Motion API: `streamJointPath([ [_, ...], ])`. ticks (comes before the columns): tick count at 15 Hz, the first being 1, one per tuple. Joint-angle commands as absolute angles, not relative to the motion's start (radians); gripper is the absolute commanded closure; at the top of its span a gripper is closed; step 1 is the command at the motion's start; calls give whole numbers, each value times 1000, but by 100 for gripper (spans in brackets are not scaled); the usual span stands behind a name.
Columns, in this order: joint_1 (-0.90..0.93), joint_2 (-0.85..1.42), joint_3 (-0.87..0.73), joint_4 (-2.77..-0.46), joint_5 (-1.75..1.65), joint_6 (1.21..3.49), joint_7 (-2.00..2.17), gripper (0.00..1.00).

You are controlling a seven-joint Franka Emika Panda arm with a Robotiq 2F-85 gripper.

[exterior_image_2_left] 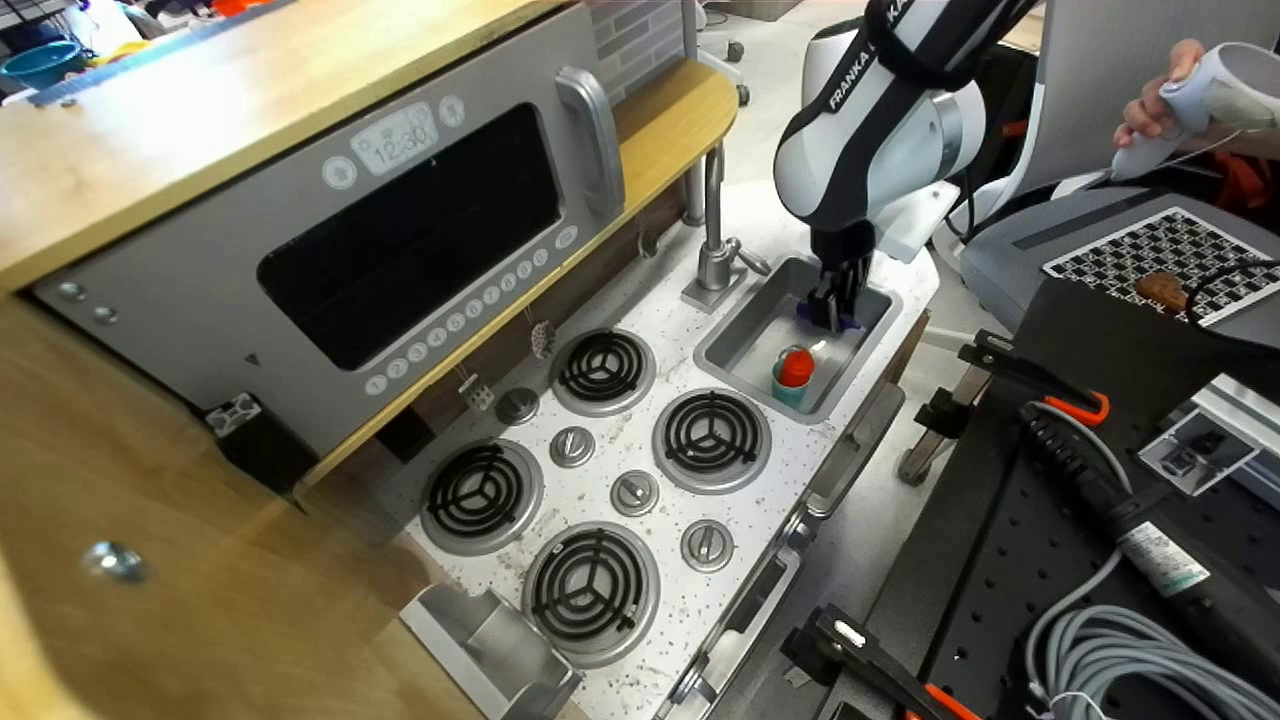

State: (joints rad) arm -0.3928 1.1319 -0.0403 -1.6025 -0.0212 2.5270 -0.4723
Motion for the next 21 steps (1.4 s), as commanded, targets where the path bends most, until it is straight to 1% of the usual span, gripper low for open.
streamJointPath([
  [1, -389, 1226, -49, -1490, -46, 2495, -456, 93],
  [5, -384, 1304, -62, -1420, -54, 2498, -451, 93],
  [8, -378, 1315, -61, -1398, -58, 2483, -447, 93],
  [9, -385, 1308, -53, -1399, -52, 2471, -451, 45],
  [10, -385, 1303, -54, -1401, -52, 2467, -451, 44],
  [12, -387, 1270, -50, -1434, -51, 2476, -455, 31],
  [13, -387, 1255, -50, -1449, -53, 2480, -458, 23],
  [16, -390, 1179, -42, -1526, -55, 2504, -469, 3],
  [17, -390, 1148, -38, -1558, -55, 2514, -472, 0],
  [21, -403, 1001, -45, -1686, -56, 2544, -481, 0],
])
